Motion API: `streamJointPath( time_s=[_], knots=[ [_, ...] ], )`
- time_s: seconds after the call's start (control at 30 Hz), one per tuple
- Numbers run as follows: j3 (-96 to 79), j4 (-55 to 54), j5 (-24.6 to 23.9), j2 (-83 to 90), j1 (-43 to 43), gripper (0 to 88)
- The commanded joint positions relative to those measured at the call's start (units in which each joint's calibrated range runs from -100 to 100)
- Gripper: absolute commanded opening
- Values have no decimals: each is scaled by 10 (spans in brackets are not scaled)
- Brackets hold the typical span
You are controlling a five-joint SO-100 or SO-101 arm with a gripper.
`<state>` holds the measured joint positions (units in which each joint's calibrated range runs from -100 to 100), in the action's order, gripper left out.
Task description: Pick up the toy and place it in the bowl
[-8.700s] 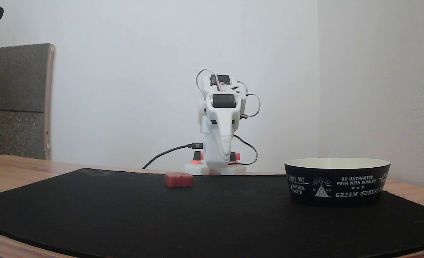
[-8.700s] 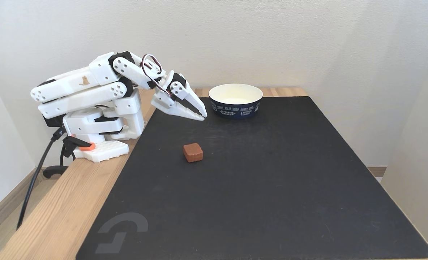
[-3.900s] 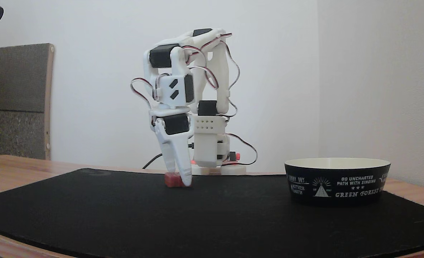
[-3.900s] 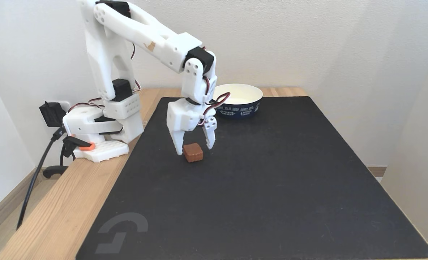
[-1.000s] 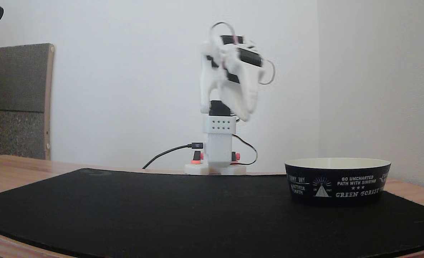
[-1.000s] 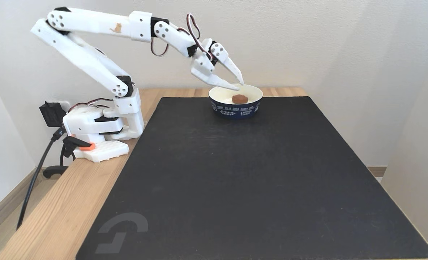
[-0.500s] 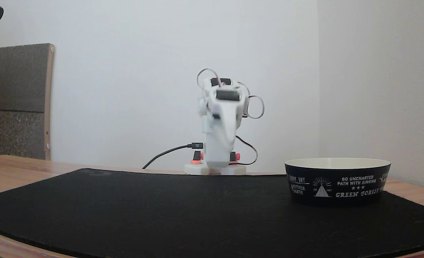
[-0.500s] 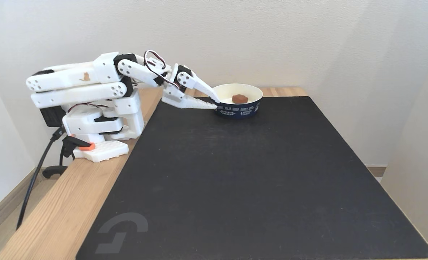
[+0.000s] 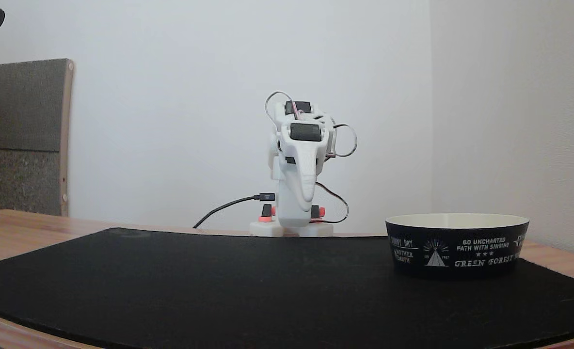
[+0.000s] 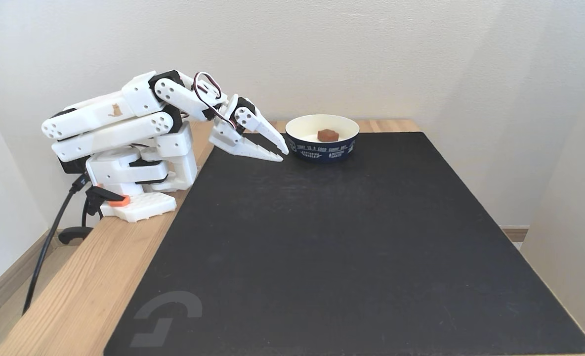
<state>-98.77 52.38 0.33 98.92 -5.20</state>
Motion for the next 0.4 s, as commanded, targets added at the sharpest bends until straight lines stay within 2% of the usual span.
streamJointPath(
  time_s=[0.0, 0.37],
  knots=[
    [-7, 2, -2, 4, 5, 57],
    [-7, 4, 0, 4, 5, 56]
  ],
)
